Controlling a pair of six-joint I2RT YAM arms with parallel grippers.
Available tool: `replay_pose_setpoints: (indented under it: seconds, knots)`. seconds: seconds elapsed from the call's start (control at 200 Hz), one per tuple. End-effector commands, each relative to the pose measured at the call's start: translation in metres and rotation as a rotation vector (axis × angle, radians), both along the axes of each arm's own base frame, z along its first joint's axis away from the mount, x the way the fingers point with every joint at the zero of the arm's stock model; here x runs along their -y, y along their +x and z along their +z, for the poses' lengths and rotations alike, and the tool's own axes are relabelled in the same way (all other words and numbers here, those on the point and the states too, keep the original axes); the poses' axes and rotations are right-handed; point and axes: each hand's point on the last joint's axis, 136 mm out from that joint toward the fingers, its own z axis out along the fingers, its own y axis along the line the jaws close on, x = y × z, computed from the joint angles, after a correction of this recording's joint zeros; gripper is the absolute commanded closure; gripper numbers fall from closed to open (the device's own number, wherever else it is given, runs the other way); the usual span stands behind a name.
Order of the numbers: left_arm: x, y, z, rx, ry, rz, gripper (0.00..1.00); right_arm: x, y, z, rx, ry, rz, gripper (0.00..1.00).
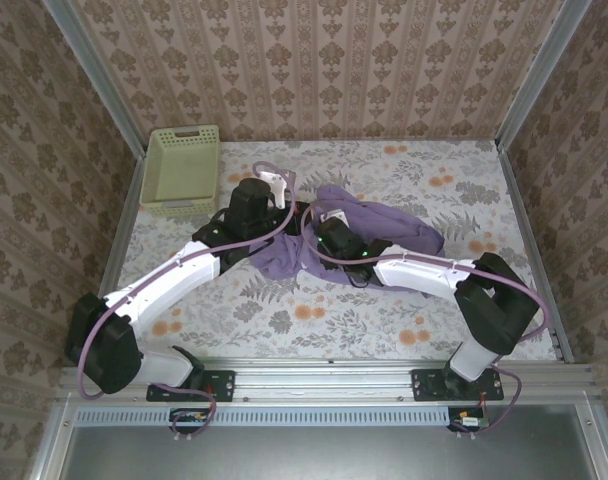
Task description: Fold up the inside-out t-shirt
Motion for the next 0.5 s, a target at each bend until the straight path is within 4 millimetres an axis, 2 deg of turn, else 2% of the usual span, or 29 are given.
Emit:
replay_pose_setpoints:
  seconds: [0.0, 0.155, 0.165, 0.255, 0.39, 0.495]
  knots:
    - [-0.012, 0.004, 0.005, 0.002, 0.008, 0.047, 1.0, 0.024, -0.01, 0.012, 0.025, 0.006, -0.071, 0.64]
    - [-0.014, 0.009, -0.007, -0.012, 0.035, 0.058, 1.0, 0.047, -0.046, -0.012, -0.029, 0.109, -0.113, 0.66]
    - [-0.014, 0.009, -0.007, -0.013, 0.036, 0.059, 1.0, 0.047, -0.048, -0.008, -0.019, 0.132, -0.113, 0.66]
    - [-0.01, 0.009, -0.012, -0.024, 0.032, 0.044, 1.0, 0.049, -0.063, -0.013, -0.023, 0.216, -0.096, 0.66]
    - [-0.002, 0.006, -0.018, -0.051, 0.032, 0.007, 1.0, 0.058, -0.072, -0.005, 0.001, 0.235, -0.086, 0.61]
    - [0.002, 0.001, -0.021, -0.055, 0.037, -0.012, 1.0, 0.062, -0.072, 0.015, 0.037, 0.215, -0.066, 0.58]
